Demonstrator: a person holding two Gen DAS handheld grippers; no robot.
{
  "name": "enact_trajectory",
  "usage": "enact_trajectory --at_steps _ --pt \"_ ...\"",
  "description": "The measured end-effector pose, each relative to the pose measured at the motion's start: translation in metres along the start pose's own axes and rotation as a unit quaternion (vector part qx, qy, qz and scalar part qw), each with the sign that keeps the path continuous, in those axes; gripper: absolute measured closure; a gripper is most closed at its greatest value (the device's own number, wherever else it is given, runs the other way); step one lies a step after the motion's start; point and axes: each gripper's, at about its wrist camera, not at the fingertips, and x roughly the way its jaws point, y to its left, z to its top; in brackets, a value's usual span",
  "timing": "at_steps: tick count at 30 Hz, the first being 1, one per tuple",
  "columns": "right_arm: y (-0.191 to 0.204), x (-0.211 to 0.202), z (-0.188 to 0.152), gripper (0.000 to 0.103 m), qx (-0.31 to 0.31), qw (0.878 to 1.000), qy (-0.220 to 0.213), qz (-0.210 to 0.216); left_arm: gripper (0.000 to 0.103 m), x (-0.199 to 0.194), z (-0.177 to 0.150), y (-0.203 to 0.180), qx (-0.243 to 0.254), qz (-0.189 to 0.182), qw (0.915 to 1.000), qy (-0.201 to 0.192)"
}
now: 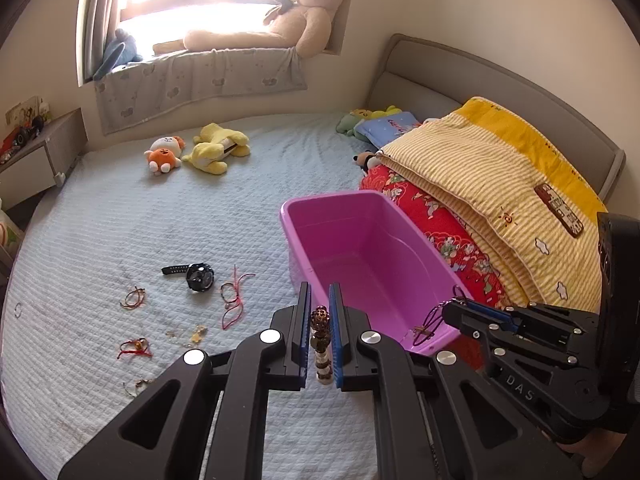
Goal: Organize jewelry
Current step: 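Lift both held pieces and carry them over the pink tub, then open both tools to drop the necklace and bracelet into the tub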
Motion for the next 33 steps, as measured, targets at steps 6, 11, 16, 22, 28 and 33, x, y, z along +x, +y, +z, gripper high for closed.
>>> enact_trajectory --at_steps 6,11,16,22,28,33 --pt "-0.066 0.026 0.028 0.093 -0.006 0.999 0.022 0.031 0.094 0.050 0.032 -0.051 -0.029 0.008 0.9993 0.021" --pt "-0.105 0.059 0.033 0.093 -0.006 0.997 0.059 0.051 0.094 0.103 0.036 -0.071 -0.054 0.025 0.9964 0.061" --pt "-0.127 0.093 0.028 0.093 -0.004 0.992 0.103 0.066 0.094 0.149 0.025 -0.078 -0.068 0.045 0.9911 0.105" --pt "-0.137 0.135 0.022 0.093 0.002 0.985 0.156 0.079 0.094 0.192 0.009 -0.069 -0.101 0.062 0.9802 0.159" --pt "-0.143 0.170 0.021 0.093 0.008 0.977 0.196 0.084 0.094 0.217 -0.001 -0.062 -0.116 0.076 0.9718 0.190" --pt "-0.144 0.188 0.019 0.092 0.010 0.972 0.222 0.082 0.094 0.231 -0.009 -0.059 -0.131 0.073 0.9658 0.212"
